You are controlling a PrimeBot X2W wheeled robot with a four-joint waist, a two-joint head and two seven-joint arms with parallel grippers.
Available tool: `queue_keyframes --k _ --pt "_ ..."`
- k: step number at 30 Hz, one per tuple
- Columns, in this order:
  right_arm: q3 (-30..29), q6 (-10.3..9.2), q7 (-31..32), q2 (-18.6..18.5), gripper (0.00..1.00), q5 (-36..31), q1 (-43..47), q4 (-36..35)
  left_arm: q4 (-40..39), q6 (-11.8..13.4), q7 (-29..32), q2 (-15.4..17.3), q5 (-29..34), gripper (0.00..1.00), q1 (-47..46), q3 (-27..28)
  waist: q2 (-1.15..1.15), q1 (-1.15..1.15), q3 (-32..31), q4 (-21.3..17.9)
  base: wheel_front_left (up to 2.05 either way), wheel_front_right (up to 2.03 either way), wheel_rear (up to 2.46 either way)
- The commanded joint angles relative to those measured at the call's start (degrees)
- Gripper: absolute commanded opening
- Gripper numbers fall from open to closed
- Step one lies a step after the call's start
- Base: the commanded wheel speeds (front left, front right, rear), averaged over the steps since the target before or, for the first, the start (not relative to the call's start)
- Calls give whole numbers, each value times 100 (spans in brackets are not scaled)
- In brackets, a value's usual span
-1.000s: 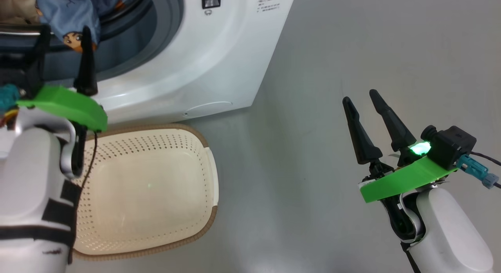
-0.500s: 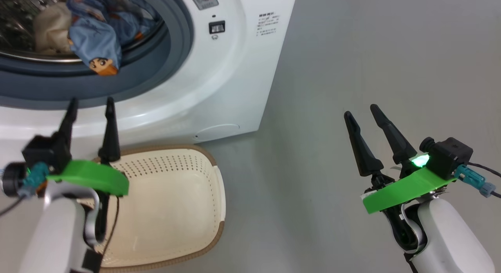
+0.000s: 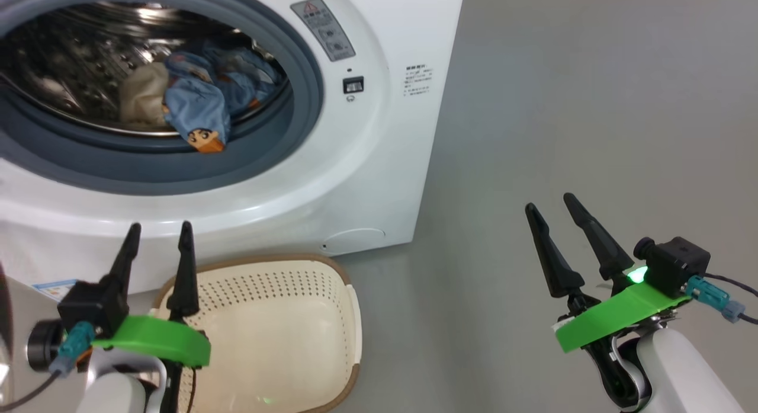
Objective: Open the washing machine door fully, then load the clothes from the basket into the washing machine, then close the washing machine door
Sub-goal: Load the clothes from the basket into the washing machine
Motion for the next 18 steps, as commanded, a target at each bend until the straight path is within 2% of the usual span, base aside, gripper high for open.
queue_keyframes --k 1,18 --pt "111 9 -27 -40 100 107 114 -101 -203 57 6 139 -22 100 63 176 0 0 -227 131 0 0 0" --pt "114 9 -27 -126 100 143 599 14 -815 279 -23 -89 -207 100 1273 237 0 0 -1027 313 0 0 0"
